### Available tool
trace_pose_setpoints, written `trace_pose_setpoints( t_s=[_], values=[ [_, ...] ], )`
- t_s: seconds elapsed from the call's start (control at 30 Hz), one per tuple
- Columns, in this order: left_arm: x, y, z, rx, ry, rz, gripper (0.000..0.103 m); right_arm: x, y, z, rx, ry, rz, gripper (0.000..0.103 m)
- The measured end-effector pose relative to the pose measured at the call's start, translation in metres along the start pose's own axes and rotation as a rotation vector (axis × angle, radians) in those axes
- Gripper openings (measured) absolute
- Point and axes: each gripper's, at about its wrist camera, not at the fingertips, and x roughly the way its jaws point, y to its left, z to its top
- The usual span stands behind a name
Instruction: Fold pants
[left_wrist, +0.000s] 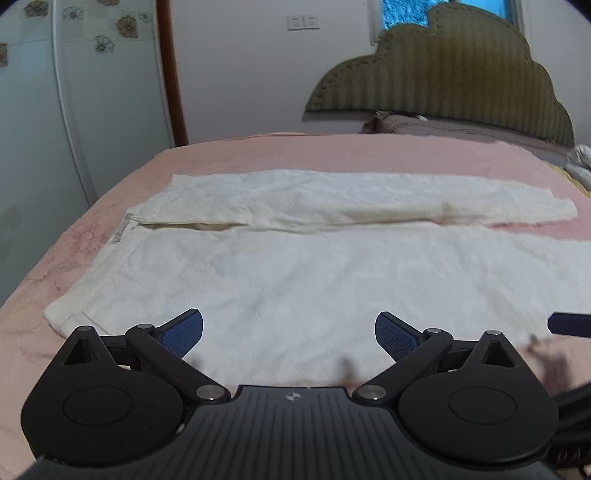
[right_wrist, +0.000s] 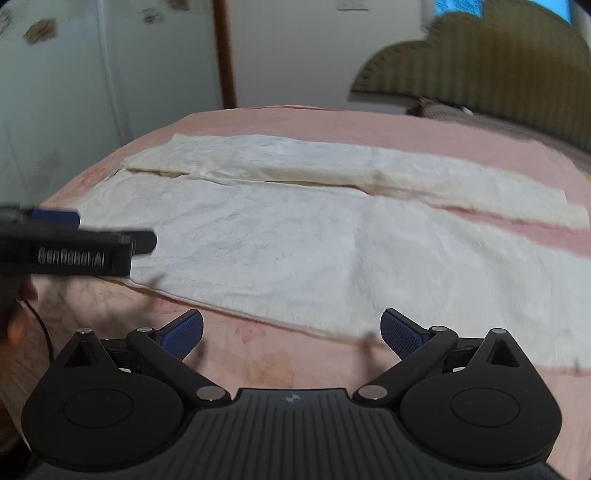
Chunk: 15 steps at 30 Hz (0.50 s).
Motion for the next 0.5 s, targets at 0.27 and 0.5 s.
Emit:
trace_pose_setpoints(
  t_s=[0.27,0.5],
  values=[
    [0.056,0.026,0.045,-0.075,-0.025,0.099,0.100,0.042,-0.006,0.055,-0.180,-0.014,0.024,0.103],
    [0.110,0.035,0.075,-0.008,-0.088,0.205,0.099,0.107,0.001,0.130,-0.349,-0.049,-0.041,0.103]
  ],
)
